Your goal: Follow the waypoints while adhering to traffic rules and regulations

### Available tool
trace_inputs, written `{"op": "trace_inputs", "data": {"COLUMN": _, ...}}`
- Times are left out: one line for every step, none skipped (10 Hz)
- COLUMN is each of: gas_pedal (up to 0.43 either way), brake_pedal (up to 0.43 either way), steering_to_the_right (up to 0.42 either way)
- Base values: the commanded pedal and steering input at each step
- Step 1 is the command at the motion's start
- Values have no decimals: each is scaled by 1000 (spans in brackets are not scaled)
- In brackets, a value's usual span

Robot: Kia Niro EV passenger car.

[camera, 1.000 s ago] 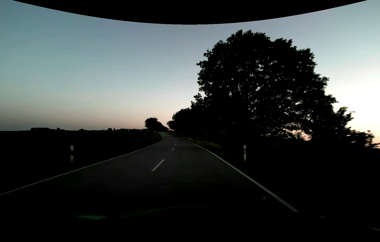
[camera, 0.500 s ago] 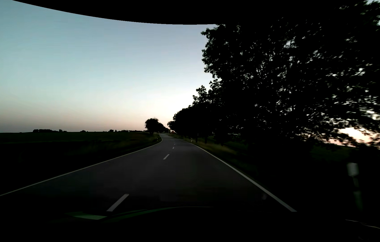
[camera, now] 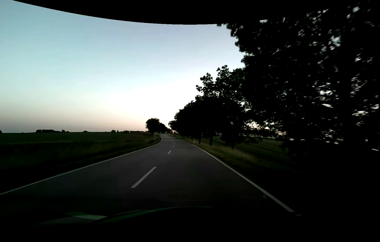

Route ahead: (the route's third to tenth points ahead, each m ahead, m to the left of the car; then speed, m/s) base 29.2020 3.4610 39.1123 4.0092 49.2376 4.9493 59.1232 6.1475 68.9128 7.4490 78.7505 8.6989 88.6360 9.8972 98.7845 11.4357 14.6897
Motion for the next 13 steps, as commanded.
{"op": "trace_inputs", "data": {"gas_pedal": 0, "brake_pedal": 0, "steering_to_the_right": -6}}
{"op": "trace_inputs", "data": {"gas_pedal": 0, "brake_pedal": 0, "steering_to_the_right": -6}}
{"op": "trace_inputs", "data": {"gas_pedal": 0, "brake_pedal": 0, "steering_to_the_right": -7}}
{"op": "trace_inputs", "data": {"gas_pedal": 0, "brake_pedal": 0, "steering_to_the_right": -6}}
{"op": "trace_inputs", "data": {"gas_pedal": 0, "brake_pedal": 0, "steering_to_the_right": -7}}
{"op": "trace_inputs", "data": {"gas_pedal": 0, "brake_pedal": 0, "steering_to_the_right": -8}}
{"op": "trace_inputs", "data": {"gas_pedal": 0, "brake_pedal": 0, "steering_to_the_right": -8}}
{"op": "trace_inputs", "data": {"gas_pedal": 0, "brake_pedal": 0, "steering_to_the_right": -9}}
{"op": "trace_inputs", "data": {"gas_pedal": 0, "brake_pedal": 0, "steering_to_the_right": -8}}
{"op": "trace_inputs", "data": {"gas_pedal": 0, "brake_pedal": 43, "steering_to_the_right": -7}}
{"op": "trace_inputs", "data": {"gas_pedal": 0, "brake_pedal": 98, "steering_to_the_right": -6}}
{"op": "trace_inputs", "data": {"gas_pedal": 0, "brake_pedal": 171, "steering_to_the_right": -6}}
{"op": "trace_inputs", "data": {"gas_pedal": 0, "brake_pedal": 183, "steering_to_the_right": -6}}
